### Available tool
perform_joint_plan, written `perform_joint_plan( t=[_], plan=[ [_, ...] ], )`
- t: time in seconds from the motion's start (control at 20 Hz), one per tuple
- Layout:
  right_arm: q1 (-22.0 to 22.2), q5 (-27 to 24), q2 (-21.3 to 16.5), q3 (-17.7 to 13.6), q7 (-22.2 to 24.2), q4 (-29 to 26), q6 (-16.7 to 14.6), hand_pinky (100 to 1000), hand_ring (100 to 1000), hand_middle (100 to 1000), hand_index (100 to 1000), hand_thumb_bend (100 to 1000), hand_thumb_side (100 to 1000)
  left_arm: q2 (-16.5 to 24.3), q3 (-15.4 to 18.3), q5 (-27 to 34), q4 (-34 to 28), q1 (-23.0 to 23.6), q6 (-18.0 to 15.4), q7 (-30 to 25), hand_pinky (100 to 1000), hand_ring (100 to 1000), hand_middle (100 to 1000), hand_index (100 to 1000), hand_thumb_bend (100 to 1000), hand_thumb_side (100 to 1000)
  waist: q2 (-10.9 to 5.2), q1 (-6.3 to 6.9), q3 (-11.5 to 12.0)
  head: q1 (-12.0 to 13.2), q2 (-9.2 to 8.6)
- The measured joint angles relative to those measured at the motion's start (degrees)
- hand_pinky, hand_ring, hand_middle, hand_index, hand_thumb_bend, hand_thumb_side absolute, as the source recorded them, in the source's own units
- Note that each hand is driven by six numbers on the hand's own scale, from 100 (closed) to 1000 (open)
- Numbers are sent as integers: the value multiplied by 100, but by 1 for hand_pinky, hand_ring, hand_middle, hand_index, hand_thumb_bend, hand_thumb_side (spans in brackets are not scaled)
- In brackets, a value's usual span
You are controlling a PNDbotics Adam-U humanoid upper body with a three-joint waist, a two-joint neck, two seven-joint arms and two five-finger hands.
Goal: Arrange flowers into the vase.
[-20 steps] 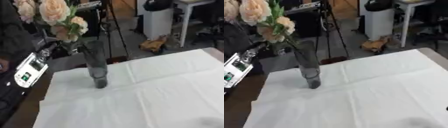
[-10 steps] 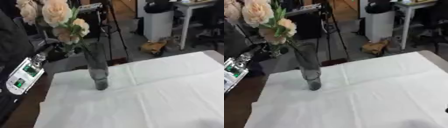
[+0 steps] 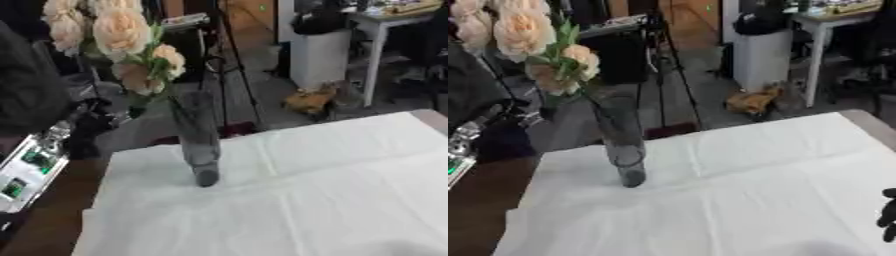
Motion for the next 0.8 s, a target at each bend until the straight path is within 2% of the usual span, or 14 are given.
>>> perform_joint_plan(
  t=[0.3,0.55,0.8],
  plan=[
    [-13,-1,0,-12,-5,4,-24,511,613,579,802,812,743,70,212,542,-907,900,-450,555,884,728,733,896,1000,834,2,0,22,-64,-51],
    [-22,-2,5,10,-1,9,-30,510,613,578,802,812,743,97,280,810,-1651,1596,-466,980,884,727,731,895,1000,837,2,-7,9,-49,-50],
    [-38,-3,9,42,0,24,-31,510,613,578,801,812,742,85,373,982,-2256,1944,-329,1248,875,711,720,892,1000,848,2,-19,59,-39,-42]
  ],
)
